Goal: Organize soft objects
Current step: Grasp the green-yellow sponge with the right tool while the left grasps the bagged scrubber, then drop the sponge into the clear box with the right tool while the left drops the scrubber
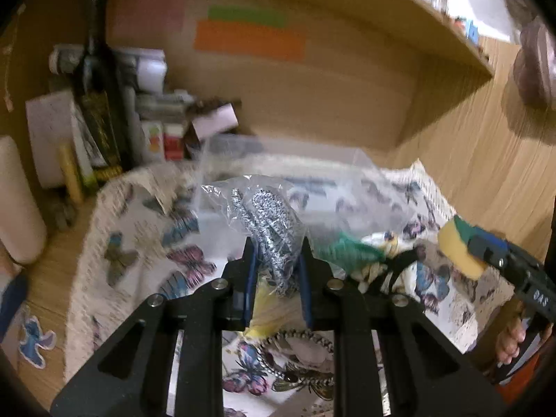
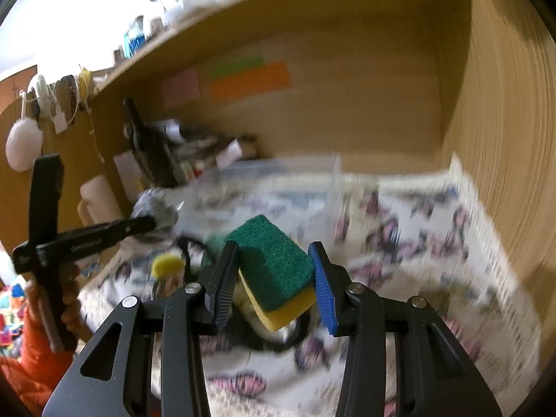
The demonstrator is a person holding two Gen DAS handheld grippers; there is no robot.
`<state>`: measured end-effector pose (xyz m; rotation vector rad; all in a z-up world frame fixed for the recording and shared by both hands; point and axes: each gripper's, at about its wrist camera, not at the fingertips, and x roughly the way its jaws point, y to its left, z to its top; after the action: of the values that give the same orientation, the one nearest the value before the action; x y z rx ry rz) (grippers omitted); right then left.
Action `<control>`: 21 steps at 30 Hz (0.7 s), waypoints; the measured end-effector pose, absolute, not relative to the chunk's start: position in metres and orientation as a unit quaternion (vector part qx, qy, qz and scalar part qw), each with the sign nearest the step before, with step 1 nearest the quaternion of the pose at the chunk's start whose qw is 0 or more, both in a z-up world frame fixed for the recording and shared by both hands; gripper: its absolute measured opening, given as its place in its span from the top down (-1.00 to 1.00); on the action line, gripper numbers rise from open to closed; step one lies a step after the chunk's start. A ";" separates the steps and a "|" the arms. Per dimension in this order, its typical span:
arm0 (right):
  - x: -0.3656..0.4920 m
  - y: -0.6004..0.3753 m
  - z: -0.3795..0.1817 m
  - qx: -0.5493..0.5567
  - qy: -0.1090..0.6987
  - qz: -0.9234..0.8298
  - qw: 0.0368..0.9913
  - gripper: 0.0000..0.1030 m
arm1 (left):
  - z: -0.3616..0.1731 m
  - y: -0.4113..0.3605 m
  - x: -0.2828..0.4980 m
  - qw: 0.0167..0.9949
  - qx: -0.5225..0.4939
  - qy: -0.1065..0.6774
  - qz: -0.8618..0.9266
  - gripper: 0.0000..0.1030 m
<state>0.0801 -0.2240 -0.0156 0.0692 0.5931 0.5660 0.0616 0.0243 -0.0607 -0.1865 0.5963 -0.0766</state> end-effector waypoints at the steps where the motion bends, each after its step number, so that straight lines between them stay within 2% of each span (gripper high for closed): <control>1: 0.084 -0.222 -0.008 0.031 0.276 0.275 0.920 0.26 | -0.056 0.025 0.060 0.953 -0.091 0.286 -0.037 0.60; 7: 0.113 -0.200 0.021 -0.001 0.230 0.279 0.933 0.26 | -0.024 0.040 0.069 0.967 -0.082 0.242 -0.019 0.60; 12: 0.146 -0.167 0.028 -0.035 0.231 0.282 0.931 0.26 | -0.010 0.054 0.096 0.966 -0.087 0.243 -0.012 0.59; 21: 0.212 -0.127 -0.022 -0.067 0.339 0.281 0.895 0.26 | -0.038 0.049 0.163 0.942 -0.062 0.330 -0.025 0.59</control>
<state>0.2120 -0.1270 -0.0216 -0.1393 0.7021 0.5830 0.1631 0.0493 -0.0376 -0.1263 0.6736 -0.0505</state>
